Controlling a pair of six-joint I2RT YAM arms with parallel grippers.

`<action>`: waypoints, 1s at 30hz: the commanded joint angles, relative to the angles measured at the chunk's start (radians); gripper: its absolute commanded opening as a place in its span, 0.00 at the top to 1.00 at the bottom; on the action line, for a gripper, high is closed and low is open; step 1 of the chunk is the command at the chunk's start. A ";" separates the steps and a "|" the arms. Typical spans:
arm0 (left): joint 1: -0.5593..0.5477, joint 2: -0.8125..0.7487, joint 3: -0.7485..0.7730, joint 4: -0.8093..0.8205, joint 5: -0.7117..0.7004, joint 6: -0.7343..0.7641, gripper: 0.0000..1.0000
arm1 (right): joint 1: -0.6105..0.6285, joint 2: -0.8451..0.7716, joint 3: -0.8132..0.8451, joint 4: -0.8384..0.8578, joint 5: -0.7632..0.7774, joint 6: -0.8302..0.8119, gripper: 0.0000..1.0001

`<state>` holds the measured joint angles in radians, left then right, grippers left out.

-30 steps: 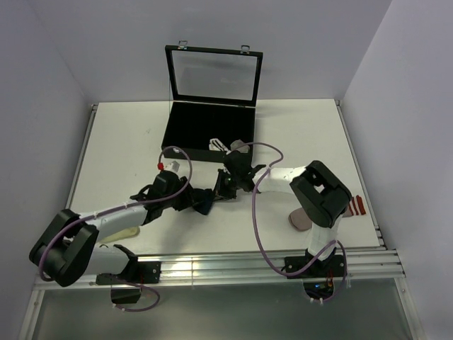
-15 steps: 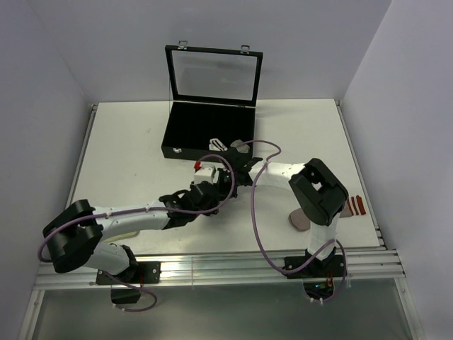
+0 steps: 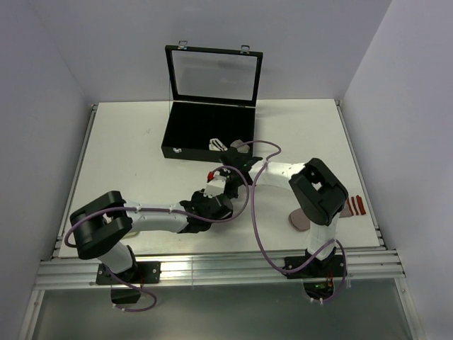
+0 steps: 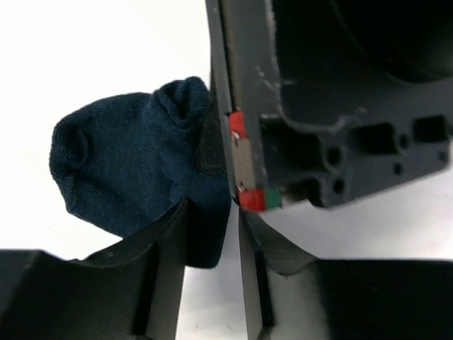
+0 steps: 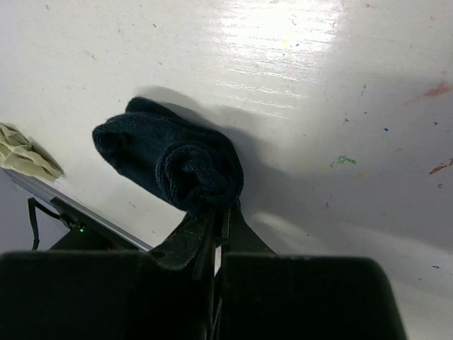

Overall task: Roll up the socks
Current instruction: Roll the sock at the center of the board.

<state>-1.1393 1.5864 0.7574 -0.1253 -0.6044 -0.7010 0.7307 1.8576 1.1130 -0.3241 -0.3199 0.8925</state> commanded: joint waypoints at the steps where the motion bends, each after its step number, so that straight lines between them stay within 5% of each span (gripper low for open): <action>1: -0.005 0.046 0.020 -0.033 -0.009 -0.025 0.64 | 0.007 0.028 0.022 -0.024 0.004 -0.010 1.00; 8: 0.004 0.080 0.016 -0.051 0.017 -0.058 0.91 | 0.006 0.006 -0.013 0.061 -0.048 -0.013 1.00; 11: 0.024 0.046 -0.010 -0.021 0.072 -0.061 0.99 | -0.002 -0.034 -0.077 0.143 -0.100 0.002 0.91; 22: 0.266 -0.143 -0.171 0.183 0.559 -0.103 0.99 | -0.068 -0.260 -0.312 0.503 -0.105 0.042 0.44; 30: 0.455 -0.074 -0.177 0.277 0.883 -0.179 0.98 | -0.076 -0.278 -0.393 0.597 -0.087 0.020 0.40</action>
<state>-0.7193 1.4807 0.5991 0.0967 0.0940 -0.8314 0.6563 1.5982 0.7525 0.1844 -0.4114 0.9218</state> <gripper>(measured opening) 0.035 0.601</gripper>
